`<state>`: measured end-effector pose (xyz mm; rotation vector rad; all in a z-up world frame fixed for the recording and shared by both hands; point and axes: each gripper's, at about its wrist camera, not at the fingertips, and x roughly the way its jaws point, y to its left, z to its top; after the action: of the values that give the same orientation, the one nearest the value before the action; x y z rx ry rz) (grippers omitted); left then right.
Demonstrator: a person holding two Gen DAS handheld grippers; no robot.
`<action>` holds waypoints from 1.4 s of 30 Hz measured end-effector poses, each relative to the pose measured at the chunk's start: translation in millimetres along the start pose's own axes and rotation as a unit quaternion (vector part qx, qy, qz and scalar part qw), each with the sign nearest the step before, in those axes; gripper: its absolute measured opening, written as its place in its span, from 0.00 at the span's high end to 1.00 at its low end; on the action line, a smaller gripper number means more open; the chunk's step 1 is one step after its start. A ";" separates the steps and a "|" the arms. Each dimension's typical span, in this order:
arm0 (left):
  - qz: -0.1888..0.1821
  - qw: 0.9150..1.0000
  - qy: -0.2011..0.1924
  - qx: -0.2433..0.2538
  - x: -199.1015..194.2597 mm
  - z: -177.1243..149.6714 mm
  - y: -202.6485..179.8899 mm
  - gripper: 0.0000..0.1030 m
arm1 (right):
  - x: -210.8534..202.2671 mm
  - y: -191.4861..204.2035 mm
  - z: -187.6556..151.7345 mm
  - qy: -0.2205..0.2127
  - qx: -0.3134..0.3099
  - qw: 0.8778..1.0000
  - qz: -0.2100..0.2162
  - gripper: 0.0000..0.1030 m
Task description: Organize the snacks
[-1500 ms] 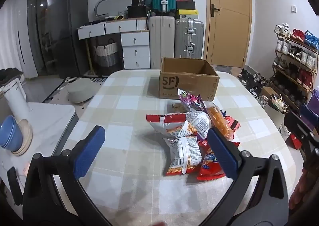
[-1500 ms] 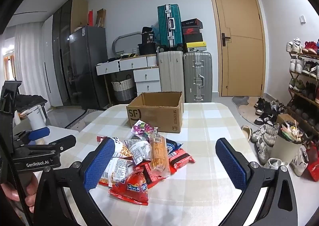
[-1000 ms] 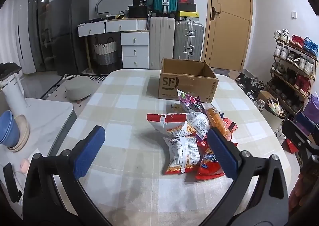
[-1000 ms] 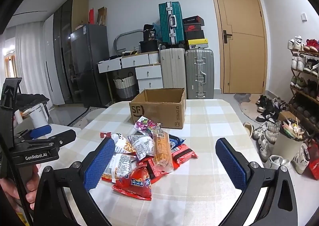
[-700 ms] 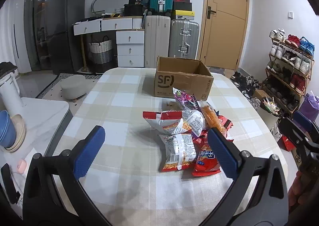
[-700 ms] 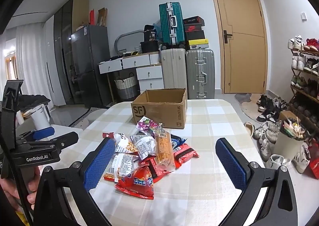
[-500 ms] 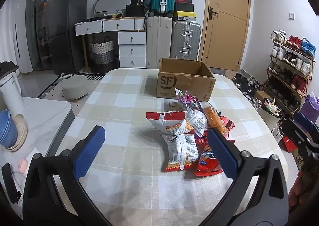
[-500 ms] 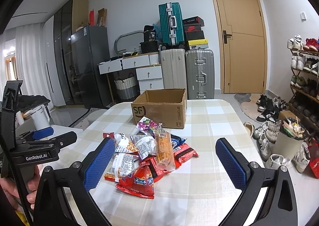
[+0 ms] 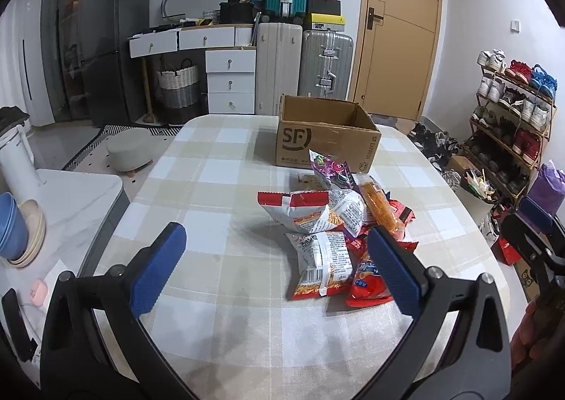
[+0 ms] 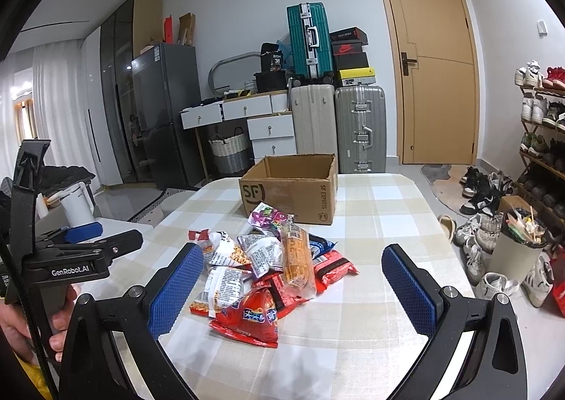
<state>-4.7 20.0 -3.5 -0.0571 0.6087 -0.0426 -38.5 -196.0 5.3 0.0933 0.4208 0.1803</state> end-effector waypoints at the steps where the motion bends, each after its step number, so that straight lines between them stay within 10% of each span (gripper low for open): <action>1: -0.001 1.000 0.001 0.000 0.0 -0.2 0.0 0.01 | 0.2 -0.1 -0.5 0.000 0.001 1.000 0.001 0.00; 42: -0.038 0.997 0.057 -0.022 64.6 -6.9 -2.3 0.01 | 12.7 -9.3 -10.9 0.001 0.010 1.000 -0.003 0.00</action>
<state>44.2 13.7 -45.9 -0.1213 0.7225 -0.1059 -30.2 -202.2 -10.8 0.1108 0.4252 0.1713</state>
